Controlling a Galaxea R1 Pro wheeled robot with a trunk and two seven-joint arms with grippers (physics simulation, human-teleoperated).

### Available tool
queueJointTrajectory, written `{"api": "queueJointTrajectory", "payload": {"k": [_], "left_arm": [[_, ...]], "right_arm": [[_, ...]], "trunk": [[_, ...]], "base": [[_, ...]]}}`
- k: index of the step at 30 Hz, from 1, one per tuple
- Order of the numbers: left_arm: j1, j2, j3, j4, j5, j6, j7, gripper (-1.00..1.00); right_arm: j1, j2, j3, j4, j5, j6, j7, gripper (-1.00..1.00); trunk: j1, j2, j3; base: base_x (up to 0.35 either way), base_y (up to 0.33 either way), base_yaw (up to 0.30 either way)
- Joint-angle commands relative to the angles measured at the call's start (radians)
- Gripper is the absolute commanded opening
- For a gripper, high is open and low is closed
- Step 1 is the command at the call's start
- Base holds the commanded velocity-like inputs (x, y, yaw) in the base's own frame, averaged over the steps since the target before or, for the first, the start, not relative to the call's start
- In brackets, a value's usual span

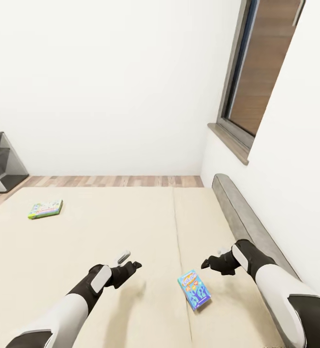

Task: Put all the toys in the child's room - the three board games (two on the bed and one on the table), the two jigsaw puzzles on the table, and the tennis ball on the table - inside the toy box on the table in the child's room.

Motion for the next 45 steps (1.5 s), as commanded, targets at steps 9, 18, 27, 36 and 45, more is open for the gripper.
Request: {"api": "queueJointTrajectory", "payload": {"k": [9, 18, 27, 36, 45], "left_arm": [[0.0, -0.001, 0.008, -0.001, -0.004, 0.006, -0.002, 1.0], [0.0, -0.001, 0.008, -0.001, -0.005, 0.006, -0.001, 1.0], [0.001, -0.001, 0.008, -0.001, -0.005, 0.006, -0.002, 1.0], [0.002, -0.001, 0.008, -0.001, -0.005, 0.006, -0.001, 1.0], [0.003, -0.001, 0.015, -0.001, 0.003, 0.009, -0.005, 1.0]], "right_arm": [[-0.001, 0.001, 0.001, -0.001, -0.005, 0.005, 0.0, 1.0], [0.0, 0.001, 0.001, -0.001, -0.005, 0.004, 0.0, 1.0], [0.0, -0.001, 0.001, -0.001, -0.005, 0.003, 0.005, 1.0], [0.004, -0.002, 0.003, 0.0, -0.004, -0.003, 0.01, 1.0], [0.004, 0.002, 0.003, 0.0, -0.004, -0.001, 0.006, 1.0]], "trunk": [[0.0, 0.0, -0.001], [0.0, 0.0, -0.002], [0.0, 0.0, -0.005], [0.0, 0.0, -0.005], [0.0, 0.0, -0.005]], "base": [[0.0, 0.0, -0.058], [0.0, 0.0, -0.022], [0.0, 0.0, -0.056], [0.0, 0.0, -0.01], [0.0, 0.0, -0.001]]}}
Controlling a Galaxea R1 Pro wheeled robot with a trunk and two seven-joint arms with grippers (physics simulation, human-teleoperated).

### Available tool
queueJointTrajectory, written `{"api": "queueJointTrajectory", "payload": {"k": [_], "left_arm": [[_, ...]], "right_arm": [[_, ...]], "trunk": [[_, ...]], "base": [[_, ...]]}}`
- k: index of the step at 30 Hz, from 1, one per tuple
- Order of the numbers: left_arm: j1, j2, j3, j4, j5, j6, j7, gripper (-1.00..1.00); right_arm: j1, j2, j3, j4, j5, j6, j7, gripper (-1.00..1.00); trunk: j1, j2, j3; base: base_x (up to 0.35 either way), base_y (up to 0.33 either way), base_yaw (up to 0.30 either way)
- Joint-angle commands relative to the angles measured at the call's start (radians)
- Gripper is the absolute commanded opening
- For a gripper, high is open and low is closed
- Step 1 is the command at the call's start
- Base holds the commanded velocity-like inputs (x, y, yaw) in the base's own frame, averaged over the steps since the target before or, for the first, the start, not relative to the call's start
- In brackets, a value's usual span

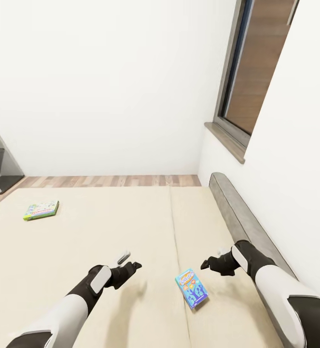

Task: Put all the toys in the child's room - the three board games (two on the bed and one on the table), the two jigsaw puzzles on the table, and the tennis ball on the table - inside the toy box on the table in the child's room.

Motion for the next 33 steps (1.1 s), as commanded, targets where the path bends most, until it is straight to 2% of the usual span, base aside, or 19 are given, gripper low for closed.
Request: {"api": "queueJointTrajectory", "payload": {"k": [1, 13, 20, 26, 33], "left_arm": [[-0.001, -0.001, 0.01, -0.001, -0.001, 0.008, -0.002, 1.0], [-0.005, -0.002, 0.006, -0.008, 0.0, 0.017, -0.003, 1.0], [0.001, -0.007, -0.022, -0.066, -0.002, 0.02, -0.003, 1.0], [0.005, -0.004, -0.028, -0.08, 0.001, 0.035, -0.012, 1.0], [0.009, 0.0, -0.026, -0.088, 0.002, 0.07, -0.069, 1.0]], "right_arm": [[0.0, 0.0, 0.0, -0.001, -0.006, 0.005, -0.001, 1.0], [0.0, 0.005, -0.001, 0.004, -0.007, 0.012, -0.007, 1.0], [0.0, 0.003, -0.001, 0.004, -0.009, 0.019, -0.007, 1.0], [0.0, 0.002, -0.001, 0.003, -0.009, 0.02, -0.006, 1.0], [0.0, 0.005, 0.001, 0.003, -0.008, 0.019, -0.005, 1.0]], "trunk": [[0.0, 0.0, -0.001], [0.0, 0.0, -0.001], [0.0, 0.0, -0.001], [0.0, 0.0, -0.007], [0.0, 0.0, -0.016]], "base": [[0.0, 0.0, 0.0], [0.0, 0.0, 0.0], [0.0, 0.0, 0.0], [0.0, 0.0, 0.0], [0.0, 0.0, 0.0]]}}
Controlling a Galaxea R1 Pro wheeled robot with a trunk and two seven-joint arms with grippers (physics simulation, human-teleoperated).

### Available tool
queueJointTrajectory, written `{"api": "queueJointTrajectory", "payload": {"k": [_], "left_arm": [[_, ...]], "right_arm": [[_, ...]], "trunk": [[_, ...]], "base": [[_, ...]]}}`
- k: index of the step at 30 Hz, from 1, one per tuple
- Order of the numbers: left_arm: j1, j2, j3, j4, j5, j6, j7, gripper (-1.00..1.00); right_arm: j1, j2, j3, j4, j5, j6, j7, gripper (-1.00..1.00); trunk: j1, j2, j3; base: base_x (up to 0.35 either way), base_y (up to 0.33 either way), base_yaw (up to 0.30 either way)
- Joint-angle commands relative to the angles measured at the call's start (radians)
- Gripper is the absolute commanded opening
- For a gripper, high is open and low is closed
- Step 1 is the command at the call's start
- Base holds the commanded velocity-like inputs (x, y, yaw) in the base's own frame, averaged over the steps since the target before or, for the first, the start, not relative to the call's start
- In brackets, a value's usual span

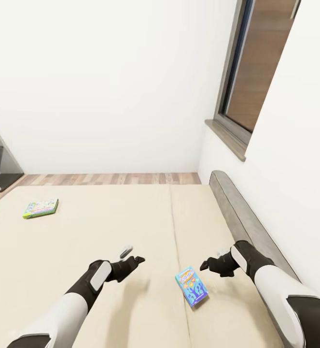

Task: Put all the toys in the child's room - the three board games (two on the bed and one on the table), the two jigsaw puzzles on the table, and the tennis ball on the table - inside the toy box on the table in the child's room.

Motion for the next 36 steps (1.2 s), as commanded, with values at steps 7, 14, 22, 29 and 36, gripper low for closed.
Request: {"api": "queueJointTrajectory", "payload": {"k": [7, 14, 22, 29, 36], "left_arm": [[0.021, 0.007, 0.009, -0.003, -0.001, 0.017, -0.095, 1.0], [0.03, 0.013, 0.011, -0.004, -0.001, 0.017, -0.136, 1.0], [0.04, 0.015, 0.012, -0.005, 0.0, 0.012, -0.147, 1.0], [0.042, 0.016, 0.012, -0.005, 0.0, 0.01, -0.15, 1.0], [0.043, 0.016, 0.012, -0.006, 0.0, 0.01, -0.151, 1.0]], "right_arm": [[0.0, 0.0, 0.001, -0.001, -0.004, 0.004, 0.001, 1.0], [0.0, 0.001, 0.002, -0.001, -0.004, 0.003, 0.003, 1.0], [0.0, 0.001, 0.002, -0.002, -0.004, 0.003, 0.003, 1.0], [0.0, 0.001, 0.003, -0.001, -0.005, 0.0, 0.007, 1.0], [0.0, 0.001, 0.002, -0.002, -0.006, -0.006, 0.01, 1.0]], "trunk": [[0.0, 0.0, -0.012], [0.0, 0.0, -0.023], [0.0, 0.0, -0.036], [0.0, 0.0, -0.047], [0.0, 0.0, -0.059]], "base": [[0.0, 0.0, 0.0], [0.0, 0.0, 0.0], [0.0, 0.0, 0.0], [0.0, 0.0, 0.0], [0.0, 0.0, 0.0]]}}
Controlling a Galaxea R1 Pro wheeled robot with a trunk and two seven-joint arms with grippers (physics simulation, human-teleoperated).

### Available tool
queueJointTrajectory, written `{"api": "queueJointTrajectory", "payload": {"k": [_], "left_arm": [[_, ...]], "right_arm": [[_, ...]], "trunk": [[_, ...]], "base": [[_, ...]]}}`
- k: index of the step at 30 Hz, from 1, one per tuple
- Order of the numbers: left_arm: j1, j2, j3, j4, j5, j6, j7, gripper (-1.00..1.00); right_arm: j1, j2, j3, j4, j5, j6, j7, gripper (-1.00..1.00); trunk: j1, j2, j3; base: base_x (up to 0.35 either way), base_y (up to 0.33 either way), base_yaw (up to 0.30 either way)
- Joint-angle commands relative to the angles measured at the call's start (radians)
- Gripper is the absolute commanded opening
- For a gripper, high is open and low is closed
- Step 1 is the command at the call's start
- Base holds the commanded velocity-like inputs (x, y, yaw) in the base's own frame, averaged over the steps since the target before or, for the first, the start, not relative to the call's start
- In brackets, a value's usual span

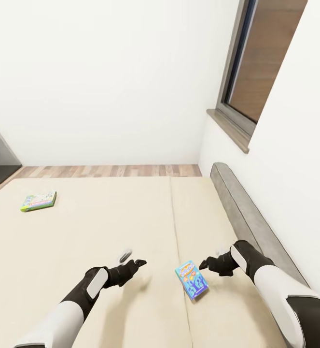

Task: Put all the toys in the child's room - the three board games (two on the bed and one on the table), the two jigsaw puzzles on the table, and the tennis ball on the table - inside the toy box on the table in the child's room.

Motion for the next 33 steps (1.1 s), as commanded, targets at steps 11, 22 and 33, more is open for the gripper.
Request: {"api": "queueJointTrajectory", "payload": {"k": [11, 22, 33], "left_arm": [[0.0, -0.001, 0.008, -0.001, 0.002, 0.01, -0.01, 1.0], [0.001, -0.001, 0.008, -0.001, 0.001, 0.01, -0.015, 1.0], [0.001, -0.001, 0.007, -0.001, 0.001, 0.01, -0.016, 1.0]], "right_arm": [[0.0, -0.006, 0.002, -0.009, -0.005, -0.02, 0.059, 1.0], [0.0, -0.015, 0.005, -0.013, 0.002, -0.109, 0.187, 1.0], [0.001, -0.018, 0.006, -0.014, 0.006, -0.129, 0.235, 1.0]], "trunk": [[0.0, 0.0, -0.019], [0.0, 0.0, -0.037], [0.0, 0.0, -0.052]], "base": [[0.0, 0.0, 0.0], [0.0, 0.0, 0.0], [0.0, 0.0, 0.0]]}}
